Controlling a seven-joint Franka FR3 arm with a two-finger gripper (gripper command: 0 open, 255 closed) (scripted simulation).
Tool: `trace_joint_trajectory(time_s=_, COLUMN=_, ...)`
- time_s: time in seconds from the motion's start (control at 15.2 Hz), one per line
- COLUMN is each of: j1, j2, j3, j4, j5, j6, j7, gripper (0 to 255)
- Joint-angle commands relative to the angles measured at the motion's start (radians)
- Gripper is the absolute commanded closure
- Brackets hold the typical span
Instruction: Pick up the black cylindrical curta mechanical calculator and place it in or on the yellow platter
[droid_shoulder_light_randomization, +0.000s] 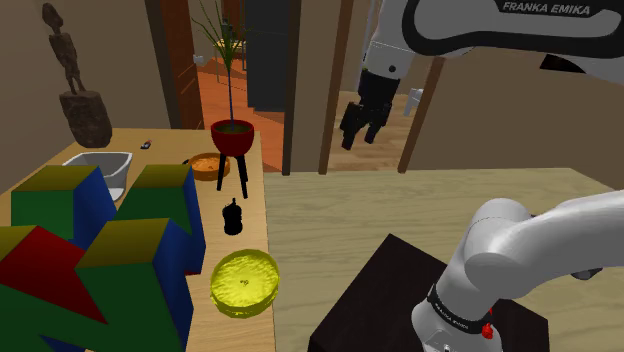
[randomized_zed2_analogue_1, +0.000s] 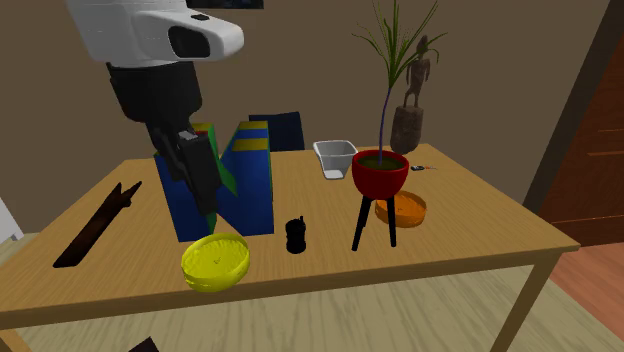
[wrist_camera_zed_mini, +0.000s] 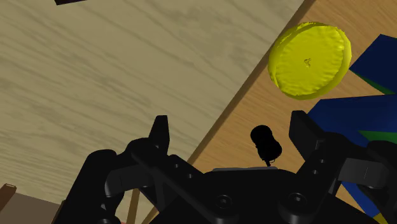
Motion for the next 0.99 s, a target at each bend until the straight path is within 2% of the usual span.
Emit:
trace_joint_trajectory(time_s=0.0, j1=0.000, j2=0.000, j3=0.000, j4=0.000, j5=0.000, j6=0.000, j7=0.000, gripper=0)
trace_joint_trajectory(time_s=0.46, j1=0.010, j2=0.173, j3=0.068, j4=-0.050, j5=0.034, j6=0.246, j7=0.072, gripper=0)
trace_joint_trajectory(time_s=0.92, j1=0.011, j2=0.404, j3=0.134, j4=-0.025, j5=0.040, j6=0.475, j7=0.150, gripper=0)
